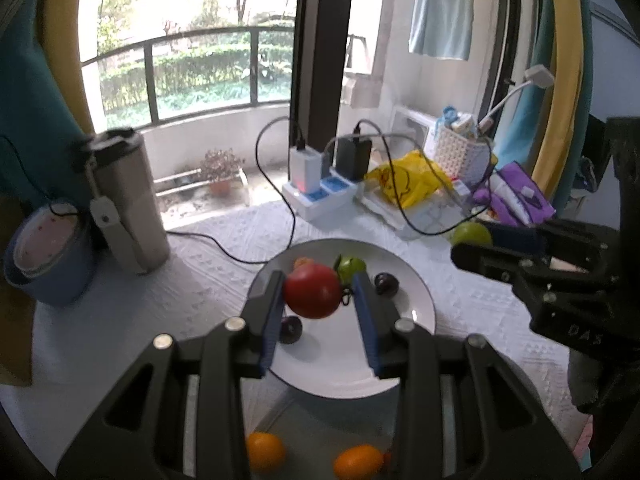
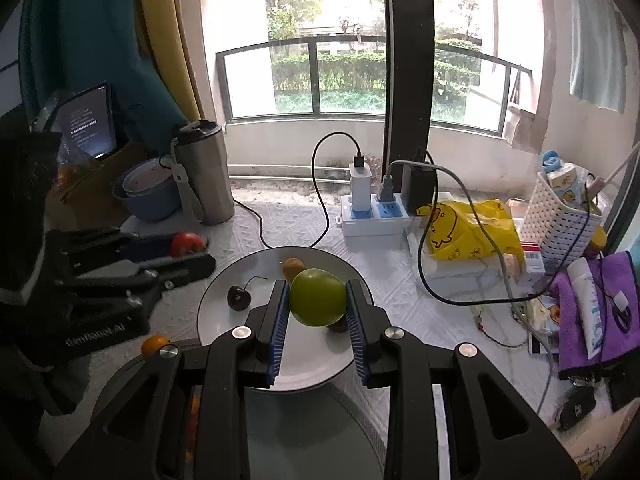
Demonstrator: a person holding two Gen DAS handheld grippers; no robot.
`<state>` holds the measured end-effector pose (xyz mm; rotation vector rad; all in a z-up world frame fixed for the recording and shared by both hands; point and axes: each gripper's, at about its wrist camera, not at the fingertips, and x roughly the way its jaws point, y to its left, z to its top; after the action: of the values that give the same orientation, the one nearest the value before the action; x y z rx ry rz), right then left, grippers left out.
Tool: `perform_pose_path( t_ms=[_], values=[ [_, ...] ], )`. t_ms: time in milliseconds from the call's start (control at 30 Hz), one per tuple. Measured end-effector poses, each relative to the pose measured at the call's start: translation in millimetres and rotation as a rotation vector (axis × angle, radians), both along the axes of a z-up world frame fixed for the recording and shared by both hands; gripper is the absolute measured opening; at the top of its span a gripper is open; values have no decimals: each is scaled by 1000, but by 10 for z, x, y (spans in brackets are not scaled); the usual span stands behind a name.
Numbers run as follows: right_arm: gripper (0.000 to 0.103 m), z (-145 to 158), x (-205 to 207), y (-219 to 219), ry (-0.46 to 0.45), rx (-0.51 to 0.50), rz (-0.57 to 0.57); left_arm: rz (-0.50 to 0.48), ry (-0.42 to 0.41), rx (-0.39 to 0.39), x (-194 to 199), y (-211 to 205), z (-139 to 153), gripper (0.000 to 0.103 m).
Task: Organize fruits
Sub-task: 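Carry the red tomato with the left gripper while the right carries the green apple to the plate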
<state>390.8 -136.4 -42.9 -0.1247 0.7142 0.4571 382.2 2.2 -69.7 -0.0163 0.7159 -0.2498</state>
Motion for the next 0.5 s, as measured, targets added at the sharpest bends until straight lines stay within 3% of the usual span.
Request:
perform_pose_path(
  t_ms=[500],
  values=[
    [30,-395,393,50,77,-13,-9,-45,118,3,311,-97,-487,36]
  ],
)
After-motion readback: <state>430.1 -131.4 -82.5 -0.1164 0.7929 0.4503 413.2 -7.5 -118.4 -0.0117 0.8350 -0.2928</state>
